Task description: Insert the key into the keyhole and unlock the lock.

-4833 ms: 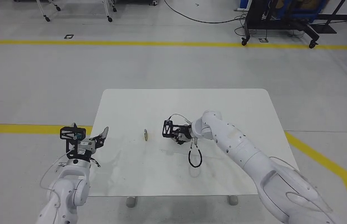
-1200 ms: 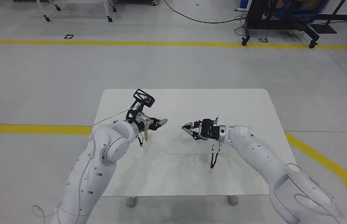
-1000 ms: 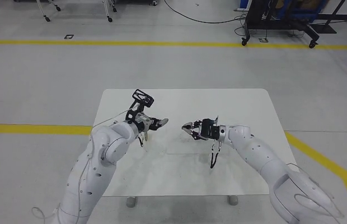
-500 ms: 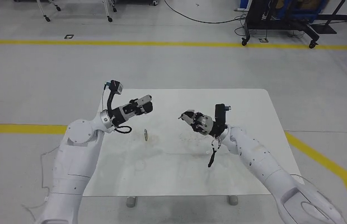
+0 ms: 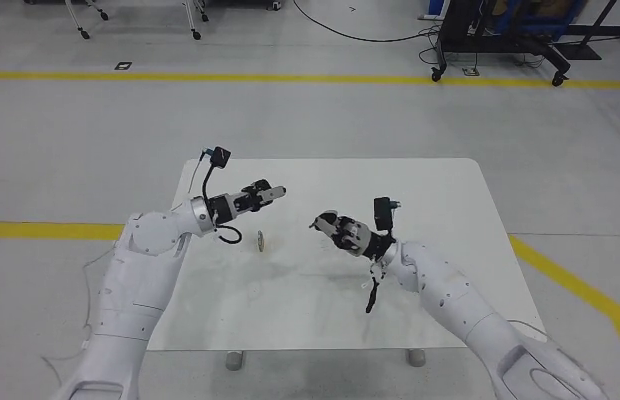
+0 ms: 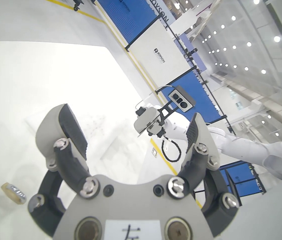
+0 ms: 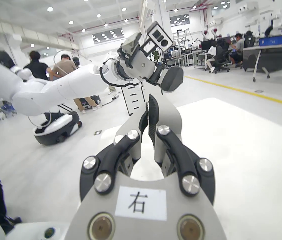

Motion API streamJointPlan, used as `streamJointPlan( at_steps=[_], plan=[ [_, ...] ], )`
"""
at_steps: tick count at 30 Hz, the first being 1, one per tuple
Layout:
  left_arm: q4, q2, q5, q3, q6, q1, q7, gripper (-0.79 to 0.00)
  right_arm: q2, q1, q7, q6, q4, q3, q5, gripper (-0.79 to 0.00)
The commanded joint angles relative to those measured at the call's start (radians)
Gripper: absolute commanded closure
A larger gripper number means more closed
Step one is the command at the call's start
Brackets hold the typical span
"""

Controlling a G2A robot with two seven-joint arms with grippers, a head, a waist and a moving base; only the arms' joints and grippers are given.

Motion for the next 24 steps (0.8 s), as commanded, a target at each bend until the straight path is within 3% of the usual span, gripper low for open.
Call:
streamJointPlan(
  at_steps=[1, 7, 10, 18, 20, 24],
  plan=[
    [-0.004, 0.001, 0.018, 0.015, -0.009, -0.002, -0.007, -0.711, -0.004, 0.017, 0.188, 0.001, -0.008, -0.046, 0.315, 0.000],
    [-0.002, 0.003, -0.014, 0.050, -0.019, -0.008, -0.061, -0.733, 0.016, 0.044, 0.580, 0.001, -0.073, -0.067, 0.867, 0.000],
    [0.009, 0.004, -0.085, 0.059, -0.007, -0.016, -0.110, -0.650, 0.023, 0.046, 0.723, 0.001, -0.074, -0.046, 1.019, 0.000],
    [0.022, 0.010, -0.129, 0.077, -0.008, -0.029, -0.152, -0.369, 0.004, 0.046, 0.962, 0.001, -0.040, -0.004, 1.193, 0.000],
    [0.027, 0.011, -0.142, 0.082, -0.005, -0.034, -0.158, -0.262, -0.007, 0.051, 0.988, 0.001, -0.021, 0.002, 1.203, 0.000],
    [0.036, 0.013, -0.145, 0.092, -0.004, -0.042, -0.158, -0.197, -0.031, 0.057, 1.036, 0.001, 0.011, 0.009, 1.225, 0.000]
  ],
)
